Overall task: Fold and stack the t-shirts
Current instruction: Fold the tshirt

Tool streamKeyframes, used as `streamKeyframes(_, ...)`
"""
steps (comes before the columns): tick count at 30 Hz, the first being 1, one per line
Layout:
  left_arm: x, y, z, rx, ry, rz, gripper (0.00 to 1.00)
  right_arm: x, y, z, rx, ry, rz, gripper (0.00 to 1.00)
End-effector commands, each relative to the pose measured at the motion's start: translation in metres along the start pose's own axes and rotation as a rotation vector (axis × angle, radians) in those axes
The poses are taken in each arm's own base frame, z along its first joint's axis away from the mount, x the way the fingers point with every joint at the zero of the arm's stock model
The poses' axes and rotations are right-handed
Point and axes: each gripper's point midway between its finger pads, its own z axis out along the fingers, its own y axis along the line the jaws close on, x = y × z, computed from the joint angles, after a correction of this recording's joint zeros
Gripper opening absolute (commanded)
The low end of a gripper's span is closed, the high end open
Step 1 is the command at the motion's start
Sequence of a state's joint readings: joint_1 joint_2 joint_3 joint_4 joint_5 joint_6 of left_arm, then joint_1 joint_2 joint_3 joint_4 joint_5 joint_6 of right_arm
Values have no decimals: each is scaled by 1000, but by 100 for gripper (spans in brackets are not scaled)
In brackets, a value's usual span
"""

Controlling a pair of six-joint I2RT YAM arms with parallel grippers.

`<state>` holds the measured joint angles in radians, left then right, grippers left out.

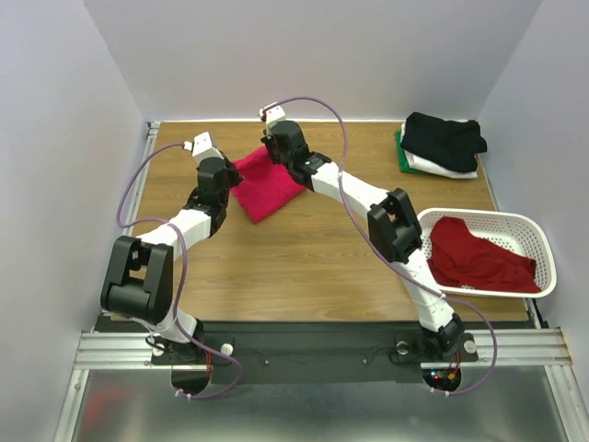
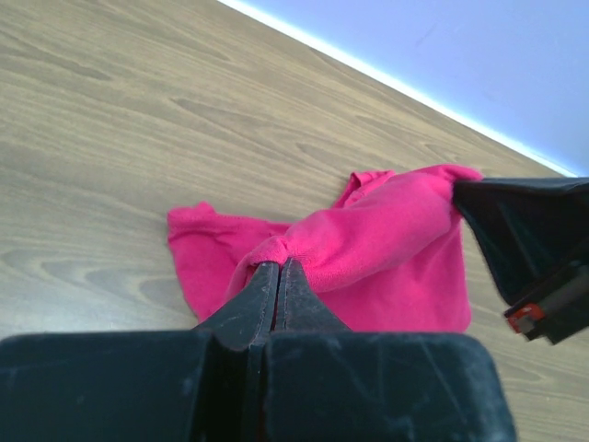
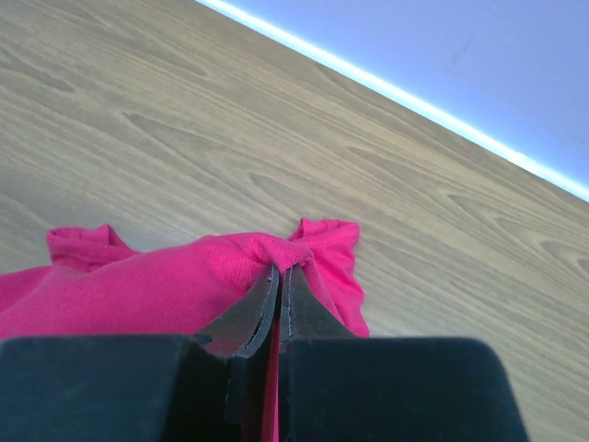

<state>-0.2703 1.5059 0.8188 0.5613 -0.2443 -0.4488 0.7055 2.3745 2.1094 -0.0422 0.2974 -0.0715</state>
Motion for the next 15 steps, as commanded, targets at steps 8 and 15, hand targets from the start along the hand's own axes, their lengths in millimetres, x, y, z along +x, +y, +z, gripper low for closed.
streamKeyframes(8,-56,-11,46,8,-142,0,0,-53,-15,30,57,-196,59,7)
streamKeyframes(15,-79,-5,49,-70,-198,-10,94,-63,-30,16,111,-203,80,93)
